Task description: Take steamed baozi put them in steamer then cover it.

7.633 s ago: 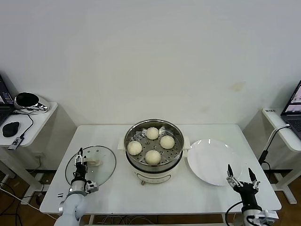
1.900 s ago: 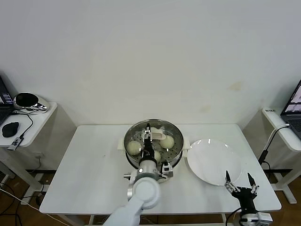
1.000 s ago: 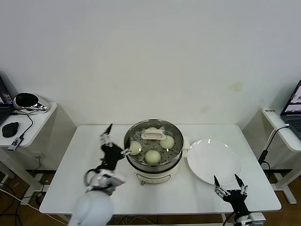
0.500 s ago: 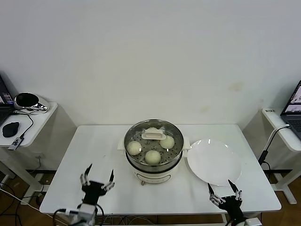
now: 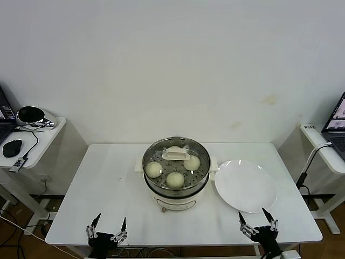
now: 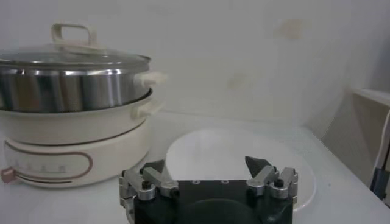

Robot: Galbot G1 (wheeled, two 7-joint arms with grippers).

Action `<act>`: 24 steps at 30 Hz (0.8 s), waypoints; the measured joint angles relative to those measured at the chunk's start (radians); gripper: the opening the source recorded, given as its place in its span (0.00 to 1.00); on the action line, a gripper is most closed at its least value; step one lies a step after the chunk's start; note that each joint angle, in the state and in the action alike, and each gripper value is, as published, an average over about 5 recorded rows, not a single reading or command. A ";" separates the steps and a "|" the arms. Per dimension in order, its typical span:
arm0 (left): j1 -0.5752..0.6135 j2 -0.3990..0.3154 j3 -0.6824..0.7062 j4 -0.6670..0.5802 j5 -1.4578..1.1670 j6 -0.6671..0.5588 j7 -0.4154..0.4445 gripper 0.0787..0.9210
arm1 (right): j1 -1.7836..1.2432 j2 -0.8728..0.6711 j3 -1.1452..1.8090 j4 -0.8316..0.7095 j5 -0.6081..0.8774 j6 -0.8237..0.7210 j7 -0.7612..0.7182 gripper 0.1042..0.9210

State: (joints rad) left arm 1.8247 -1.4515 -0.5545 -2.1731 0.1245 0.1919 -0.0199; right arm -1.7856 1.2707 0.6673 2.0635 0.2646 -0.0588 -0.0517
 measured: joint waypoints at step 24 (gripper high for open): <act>0.017 -0.015 -0.012 -0.022 -0.027 0.012 0.010 0.88 | 0.005 0.022 -0.008 0.014 -0.008 -0.010 0.024 0.88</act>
State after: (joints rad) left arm 1.8415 -1.4669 -0.5669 -2.1954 0.0975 0.2037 -0.0095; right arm -1.7807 1.2930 0.6593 2.0773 0.2571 -0.0687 -0.0280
